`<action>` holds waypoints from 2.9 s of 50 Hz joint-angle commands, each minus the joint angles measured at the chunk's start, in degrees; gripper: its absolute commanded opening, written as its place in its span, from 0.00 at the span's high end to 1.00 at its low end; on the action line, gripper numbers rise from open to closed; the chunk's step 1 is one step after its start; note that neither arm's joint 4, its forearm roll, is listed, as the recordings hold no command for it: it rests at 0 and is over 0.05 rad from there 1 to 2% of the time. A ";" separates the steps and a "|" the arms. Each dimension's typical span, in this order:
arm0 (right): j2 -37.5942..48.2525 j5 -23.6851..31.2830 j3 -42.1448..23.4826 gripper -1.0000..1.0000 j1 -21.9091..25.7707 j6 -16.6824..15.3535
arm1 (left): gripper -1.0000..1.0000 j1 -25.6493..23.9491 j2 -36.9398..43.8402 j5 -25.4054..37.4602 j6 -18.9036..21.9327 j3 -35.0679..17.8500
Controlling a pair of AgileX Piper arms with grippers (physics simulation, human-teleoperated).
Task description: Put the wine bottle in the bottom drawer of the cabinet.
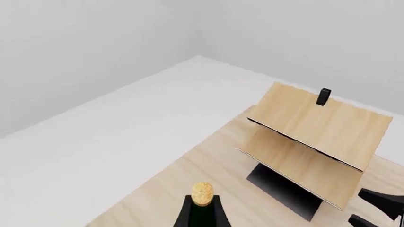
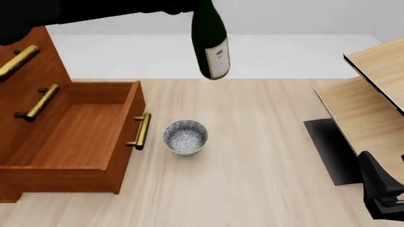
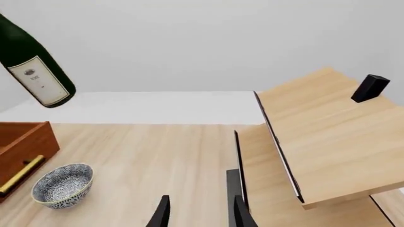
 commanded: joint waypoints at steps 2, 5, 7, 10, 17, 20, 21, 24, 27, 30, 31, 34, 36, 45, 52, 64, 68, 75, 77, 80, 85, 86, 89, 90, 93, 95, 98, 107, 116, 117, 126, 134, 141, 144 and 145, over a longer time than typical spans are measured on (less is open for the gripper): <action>0.01 0.05 0.02 0.00 0.32 -0.12 | 1.00 8.59 -8.86 3.04 -1.43 1.16; 0.01 0.00 0.01 0.00 0.35 -0.11 | 1.00 9.05 -10.87 3.78 -0.94 2.29; 0.02 0.06 0.02 0.00 0.48 -0.26 | 1.00 10.37 -12.03 4.12 -0.07 2.93; 0.03 0.04 0.01 0.00 0.57 -0.27 | 1.00 10.97 -13.08 5.00 -0.13 3.02; 0.02 0.09 0.01 0.00 0.67 -0.37 | 1.00 14.18 -15.46 7.08 -0.28 3.45; 0.02 0.08 0.01 0.00 0.70 -0.34 | 1.00 15.79 -15.56 8.36 -0.85 3.54; 0.02 0.11 0.02 0.00 0.71 -0.33 | 1.00 16.13 -15.98 8.60 -0.79 3.71; 0.02 0.09 0.02 0.00 0.66 -0.30 | 1.00 17.68 -16.63 9.32 -1.35 3.51; 0.03 0.11 0.03 0.00 0.61 -0.27 | 1.00 18.84 -17.26 10.85 -1.83 3.39; 0.03 0.12 0.03 0.00 0.68 -0.18 | 1.00 19.57 -17.83 11.27 -0.84 3.49; 0.03 0.10 0.03 0.00 0.66 -0.12 | 1.00 19.75 -18.04 11.78 -1.25 3.24; 0.04 0.09 0.03 0.00 0.74 -0.05 | 1.00 20.99 -18.52 13.03 -1.15 2.86; 0.05 0.11 0.03 0.00 0.82 -0.05 | 1.00 22.35 -18.70 13.90 -1.31 2.65; 0.07 0.10 0.04 0.00 0.91 0.16 | 1.00 25.12 -21.67 16.73 -2.17 4.86; 0.08 0.23 0.05 0.00 1.18 0.13 | 1.00 26.98 -23.08 17.94 -1.06 7.20; 0.12 0.24 0.05 0.00 1.55 0.04 | 1.00 30.51 -23.27 23.55 -0.95 6.15; 0.12 0.31 0.05 0.00 1.61 0.09 | 1.00 31.97 -23.34 25.82 -1.92 5.05; 0.17 0.46 0.06 0.00 1.90 -0.34 | 1.00 32.71 -22.88 28.76 -3.72 5.10; 0.13 0.43 0.05 0.00 1.90 -0.27 | 1.00 33.44 -23.08 28.95 -2.93 5.20; 0.15 0.42 0.05 0.00 1.94 -0.40 | 1.00 33.25 -22.71 30.10 -3.67 5.16; 0.17 0.38 0.05 0.00 2.14 -0.36 | 1.00 33.86 -22.47 30.67 -3.26 5.30; 0.15 0.39 0.05 0.00 2.13 -0.37 | 1.00 33.86 -22.47 30.67 -3.26 5.30; 0.19 0.42 0.06 0.00 2.16 -0.37 | 1.00 33.74 -22.10 31.31 -3.80 6.05; 0.18 0.41 0.06 0.00 2.13 -0.38 | 1.00 34.00 -21.94 31.54 -3.89 6.24; 0.17 0.42 0.05 0.00 2.17 -0.40 | 1.00 34.47 -22.19 31.04 -3.17 7.34; 0.17 0.45 0.05 0.00 2.21 -0.43 | 1.00 34.36 -22.37 31.00 -2.97 7.96; 0.24 0.36 0.05 0.00 2.23 -0.43 | 1.00 33.94 -22.41 31.16 -3.50 8.31; 0.22 0.44 0.06 0.00 2.26 -0.42 | 1.00 34.36 -22.84 30.90 -2.47 9.52; 0.25 0.46 0.06 0.00 2.32 -0.48 | 1.00 34.40 -23.44 30.34 -3.40 10.83; 0.24 0.48 0.06 0.00 2.32 -0.44 | 1.00 34.65 -23.43 30.16 -3.60 11.30; 0.24 0.44 0.05 0.00 2.36 -0.54 | 1.00 34.36 -23.77 29.57 -3.29 12.77; 0.20 0.49 0.05 0.00 2.43 -0.55 | 1.00 34.76 -24.30 28.82 -3.89 14.52; 0.26 0.48 0.06 0.00 2.56 -0.59 | 1.00 35.16 -24.59 28.03 -3.67 15.98; 0.24 0.49 0.06 0.00 2.53 -0.60 | 1.00 35.03 -24.61 27.84 -3.91 16.22; 0.26 0.49 0.06 0.00 2.54 -0.58 | 1.00 35.18 -24.59 27.64 -3.88 16.43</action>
